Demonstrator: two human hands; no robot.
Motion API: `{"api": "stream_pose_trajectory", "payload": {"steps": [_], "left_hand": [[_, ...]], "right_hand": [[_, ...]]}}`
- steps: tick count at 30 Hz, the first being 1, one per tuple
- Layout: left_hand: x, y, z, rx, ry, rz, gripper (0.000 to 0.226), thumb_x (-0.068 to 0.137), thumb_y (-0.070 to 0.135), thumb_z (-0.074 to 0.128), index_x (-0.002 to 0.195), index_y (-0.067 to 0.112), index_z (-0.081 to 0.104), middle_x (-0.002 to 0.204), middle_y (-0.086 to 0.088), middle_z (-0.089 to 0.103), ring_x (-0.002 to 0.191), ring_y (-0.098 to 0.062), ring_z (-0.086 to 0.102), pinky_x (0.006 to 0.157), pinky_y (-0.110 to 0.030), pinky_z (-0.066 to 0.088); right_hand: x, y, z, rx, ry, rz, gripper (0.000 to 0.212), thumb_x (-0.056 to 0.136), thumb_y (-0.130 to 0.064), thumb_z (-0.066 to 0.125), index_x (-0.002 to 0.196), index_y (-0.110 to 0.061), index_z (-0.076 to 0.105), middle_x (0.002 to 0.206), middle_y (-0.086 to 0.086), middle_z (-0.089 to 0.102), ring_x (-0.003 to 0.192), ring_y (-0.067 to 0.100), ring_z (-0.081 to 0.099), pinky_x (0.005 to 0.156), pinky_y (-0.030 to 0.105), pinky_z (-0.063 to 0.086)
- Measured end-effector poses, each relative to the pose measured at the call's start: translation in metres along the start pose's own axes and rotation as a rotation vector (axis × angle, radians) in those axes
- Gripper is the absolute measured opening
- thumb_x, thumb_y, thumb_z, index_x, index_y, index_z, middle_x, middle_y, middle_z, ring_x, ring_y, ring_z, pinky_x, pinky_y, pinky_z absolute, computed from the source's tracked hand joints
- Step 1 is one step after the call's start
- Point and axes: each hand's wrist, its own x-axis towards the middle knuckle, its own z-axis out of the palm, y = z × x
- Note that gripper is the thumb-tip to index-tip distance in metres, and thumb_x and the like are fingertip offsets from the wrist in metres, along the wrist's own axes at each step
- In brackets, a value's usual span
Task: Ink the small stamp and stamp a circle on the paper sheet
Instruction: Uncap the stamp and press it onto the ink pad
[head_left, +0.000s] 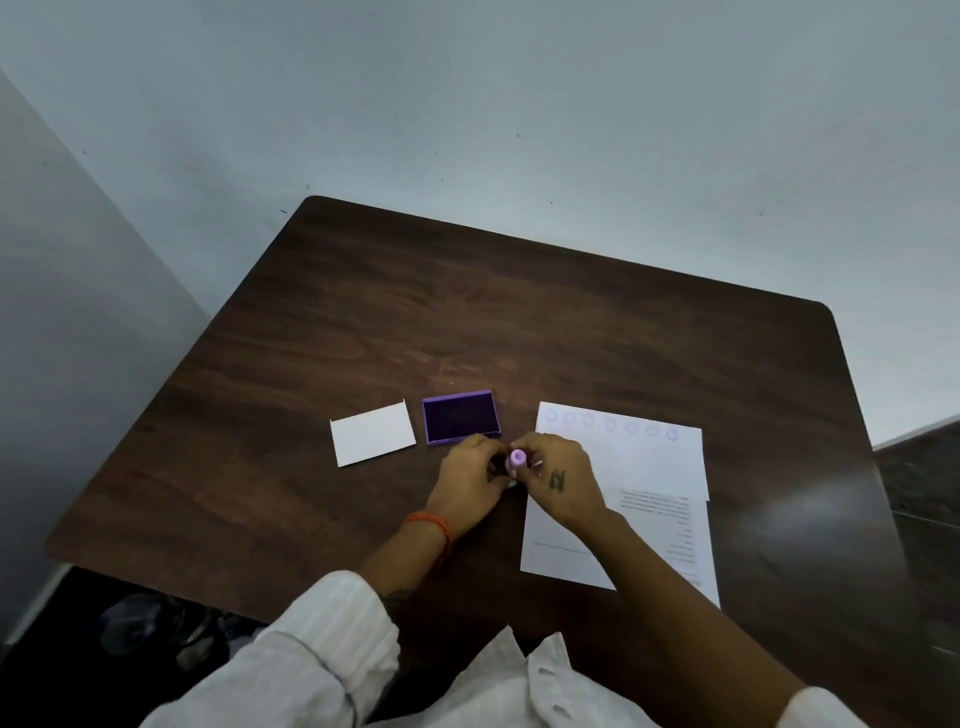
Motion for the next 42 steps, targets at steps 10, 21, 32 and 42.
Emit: {"api": "stream_pose_trajectory", "payload": {"steps": [10, 21, 32, 42], "left_hand": [[-0.002, 0.005, -0.003, -0.125, 0.081, 0.014, 0.030, 0.077, 0.013, 0.070, 0.106, 0.013, 0.061, 0.110, -0.009, 0.064, 0.099, -0.017, 0.059, 0.093, -0.032, 0.050], [-0.007, 0.009, -0.011, -0.220, 0.129, 0.022, 0.023, 0.075, 0.017, 0.072, 0.097, 0.012, 0.064, 0.095, -0.008, 0.071, 0.086, -0.014, 0.066, 0.084, -0.029, 0.055], [-0.011, 0.008, -0.015, -0.208, 0.140, 0.010, 0.023, 0.075, 0.019, 0.073, 0.094, 0.011, 0.064, 0.093, -0.008, 0.072, 0.084, -0.012, 0.065, 0.081, -0.021, 0.053], [-0.008, 0.009, -0.015, -0.144, 0.135, 0.020, 0.022, 0.076, 0.018, 0.072, 0.094, 0.010, 0.064, 0.094, -0.008, 0.071, 0.082, -0.009, 0.062, 0.077, -0.016, 0.048]], "right_hand": [[0.002, 0.000, -0.009, 0.215, 0.088, 0.073, 0.015, 0.080, -0.023, 0.068, 0.089, -0.011, 0.071, 0.080, 0.000, 0.067, 0.071, 0.001, 0.059, 0.063, 0.001, 0.044], [-0.001, -0.007, -0.016, 0.435, 0.063, 0.174, 0.018, 0.075, -0.021, 0.074, 0.089, -0.010, 0.071, 0.081, 0.004, 0.069, 0.073, 0.010, 0.064, 0.058, 0.007, 0.050], [0.001, -0.009, -0.016, 0.399, 0.021, 0.277, 0.023, 0.080, -0.031, 0.068, 0.092, -0.012, 0.064, 0.087, 0.007, 0.069, 0.075, 0.017, 0.066, 0.065, 0.020, 0.054], [0.003, -0.011, -0.020, 0.377, -0.020, 0.301, 0.022, 0.080, -0.031, 0.068, 0.090, -0.012, 0.062, 0.086, 0.006, 0.067, 0.070, 0.011, 0.064, 0.058, 0.014, 0.051]]}}
